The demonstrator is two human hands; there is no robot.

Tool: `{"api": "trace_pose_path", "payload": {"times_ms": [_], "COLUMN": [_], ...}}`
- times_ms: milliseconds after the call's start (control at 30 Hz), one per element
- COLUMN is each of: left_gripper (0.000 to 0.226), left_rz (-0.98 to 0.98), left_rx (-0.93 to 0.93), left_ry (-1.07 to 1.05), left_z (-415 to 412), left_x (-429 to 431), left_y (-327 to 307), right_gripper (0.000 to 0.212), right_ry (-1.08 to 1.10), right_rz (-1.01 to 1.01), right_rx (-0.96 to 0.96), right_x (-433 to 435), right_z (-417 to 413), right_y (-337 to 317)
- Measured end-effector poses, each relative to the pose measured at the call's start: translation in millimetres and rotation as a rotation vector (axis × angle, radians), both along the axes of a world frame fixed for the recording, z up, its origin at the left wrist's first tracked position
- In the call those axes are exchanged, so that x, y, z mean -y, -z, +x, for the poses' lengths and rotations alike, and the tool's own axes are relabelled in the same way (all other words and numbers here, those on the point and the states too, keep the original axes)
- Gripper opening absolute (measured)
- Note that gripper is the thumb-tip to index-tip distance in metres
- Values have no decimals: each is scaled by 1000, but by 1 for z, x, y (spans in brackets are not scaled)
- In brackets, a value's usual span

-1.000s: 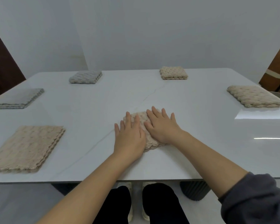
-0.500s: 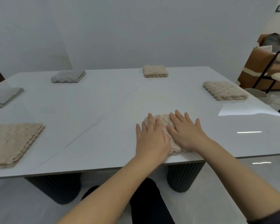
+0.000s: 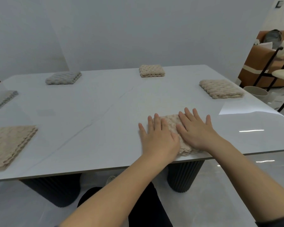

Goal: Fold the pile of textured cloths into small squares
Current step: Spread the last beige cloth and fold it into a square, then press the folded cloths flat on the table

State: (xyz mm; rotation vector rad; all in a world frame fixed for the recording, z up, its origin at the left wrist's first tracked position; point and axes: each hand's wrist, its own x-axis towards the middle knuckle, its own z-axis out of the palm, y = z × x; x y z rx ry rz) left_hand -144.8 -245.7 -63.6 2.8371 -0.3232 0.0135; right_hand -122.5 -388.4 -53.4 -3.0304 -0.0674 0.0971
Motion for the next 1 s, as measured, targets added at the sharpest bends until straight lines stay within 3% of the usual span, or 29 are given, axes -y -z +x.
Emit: {"api": "trace_pose_path", "payload": {"times_ms": [167, 533, 800, 1000], "left_gripper": [60, 62, 61, 60], "left_rz": [58, 49, 141, 159], "left_rx": [1, -84, -64, -75], "left_ry": [89, 44, -128, -133], "left_z": [8, 11, 17, 40], "left_x": [-5, -58, -170, -216], "left_y": [5, -5, -8, -4], "right_gripper": [59, 59, 60, 60], "right_ry": [-123, -94, -270, -225], "right_rz": [-7, 4, 55, 110], "right_rx": [13, -24, 1, -83], "right_x": [-7, -17, -122, -179], "right_z": [-4, -5, 12, 42], "right_y": [5, -6, -19, -2]}}
